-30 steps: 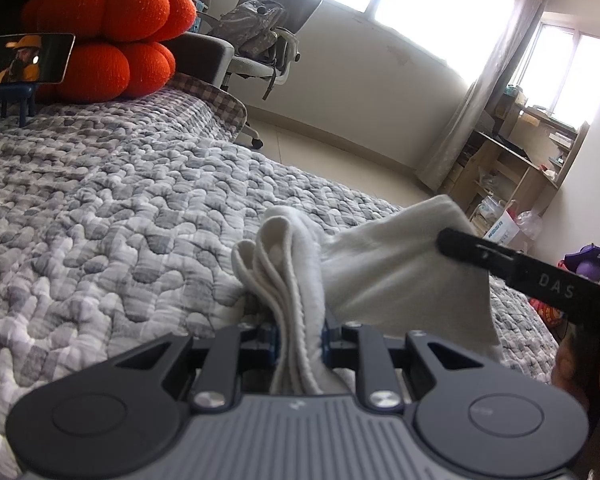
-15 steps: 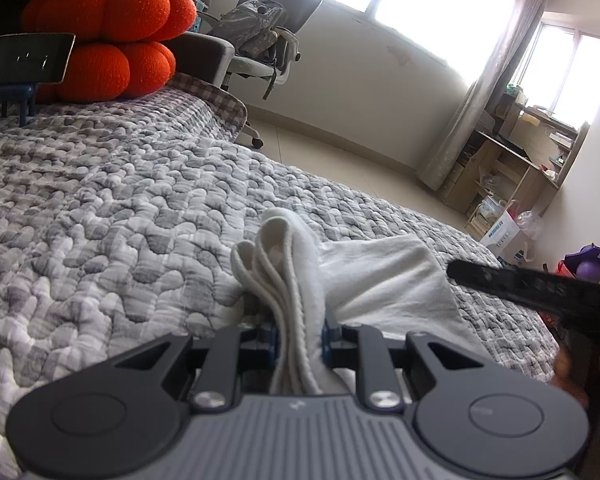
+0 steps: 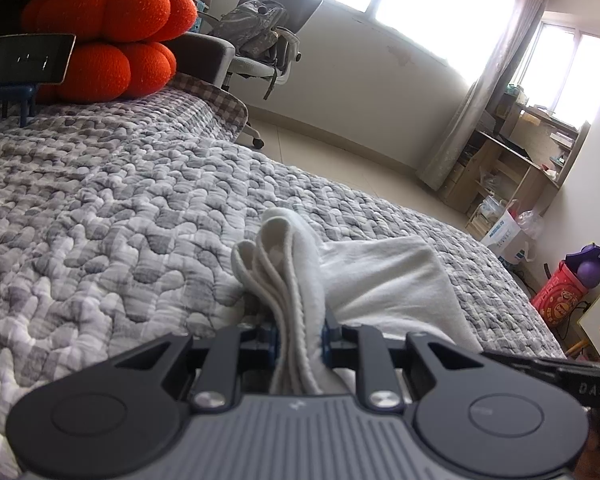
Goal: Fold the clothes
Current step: 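Lower the right gripper and close it on the white garment edge while the left gripper holds the corner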
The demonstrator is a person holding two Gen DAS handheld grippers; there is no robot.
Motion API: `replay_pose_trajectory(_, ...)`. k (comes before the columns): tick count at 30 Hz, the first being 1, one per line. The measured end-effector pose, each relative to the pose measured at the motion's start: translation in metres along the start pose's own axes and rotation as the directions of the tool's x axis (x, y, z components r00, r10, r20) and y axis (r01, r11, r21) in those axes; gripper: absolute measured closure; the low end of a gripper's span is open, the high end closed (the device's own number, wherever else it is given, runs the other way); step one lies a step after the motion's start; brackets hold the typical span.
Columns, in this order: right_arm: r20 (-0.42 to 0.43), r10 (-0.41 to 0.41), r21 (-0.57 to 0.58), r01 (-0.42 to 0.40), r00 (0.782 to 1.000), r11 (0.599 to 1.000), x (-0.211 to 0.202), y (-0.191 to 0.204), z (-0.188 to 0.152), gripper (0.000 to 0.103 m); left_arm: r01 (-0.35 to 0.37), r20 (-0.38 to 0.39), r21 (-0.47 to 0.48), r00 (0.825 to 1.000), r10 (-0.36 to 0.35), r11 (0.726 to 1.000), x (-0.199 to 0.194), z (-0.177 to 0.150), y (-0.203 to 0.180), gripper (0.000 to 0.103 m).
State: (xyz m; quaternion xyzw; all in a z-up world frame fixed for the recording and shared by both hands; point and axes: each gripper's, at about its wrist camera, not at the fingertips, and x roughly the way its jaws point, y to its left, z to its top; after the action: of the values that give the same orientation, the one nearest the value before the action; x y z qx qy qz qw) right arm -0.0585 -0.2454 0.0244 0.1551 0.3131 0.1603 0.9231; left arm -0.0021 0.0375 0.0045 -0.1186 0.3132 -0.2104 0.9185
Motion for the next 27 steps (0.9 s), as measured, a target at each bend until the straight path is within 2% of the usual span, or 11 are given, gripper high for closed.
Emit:
replay_pose_trajectory(8, -0.04, 0.078, 0.092, -0.074, 0.996, 0.993, -0.012, -0.015, -0.009, 0.079, 0.0, 0.0, 0.001, 1.0, 0.0, 1.0, 0.0, 0.001, 0.001, 0.083)
replay_pose_trajectory(12, -0.058, 0.06, 0.038, -0.058, 0.997, 0.998, -0.018, -0.008, -0.013, 0.081, 0.001, -0.001, 0.0, 1.0, -0.001, 1.0, 0.0, 0.001, 0.001, 0.083)
replay_pose_trajectory(16, -0.054, 0.07, 0.051, -0.068, 0.996, 0.996, -0.02, -0.013, -0.013, 0.08, 0.012, -0.008, -0.013, 1.0, -0.012, 1.0, -0.001, 0.001, 0.003, 0.083)
replay_pose_trajectory(19, -0.019, 0.093, 0.118, -0.09, 0.995, 0.989, -0.022, -0.023, -0.01, 0.078, 0.022, -0.014, -0.03, 1.0, -0.023, 0.999, -0.001, 0.001, 0.006, 0.081)
replay_pose_trajectory(21, 0.021, 0.081, 0.149, -0.083, 0.997, 0.985, -0.025, -0.027, -0.007, 0.075, 0.024, -0.015, -0.036, 1.0, -0.025, 0.999, 0.0, 0.001, 0.007, 0.081)
replay_pose_trajectory(24, 0.105, 0.008, 0.089, -0.017, 0.994, 0.996, -0.033, -0.014, -0.006, 0.073, 0.022, -0.013, -0.034, 1.0, -0.022, 0.999, -0.001, 0.0, 0.006, 0.081)
replay_pose_trajectory(27, 0.133, 0.003, 0.007, -0.004, 0.991, 1.0, -0.031, 0.008, -0.006, 0.073, 0.022, -0.013, -0.034, 1.0, -0.023, 0.999, -0.001, 0.0, 0.006, 0.08)
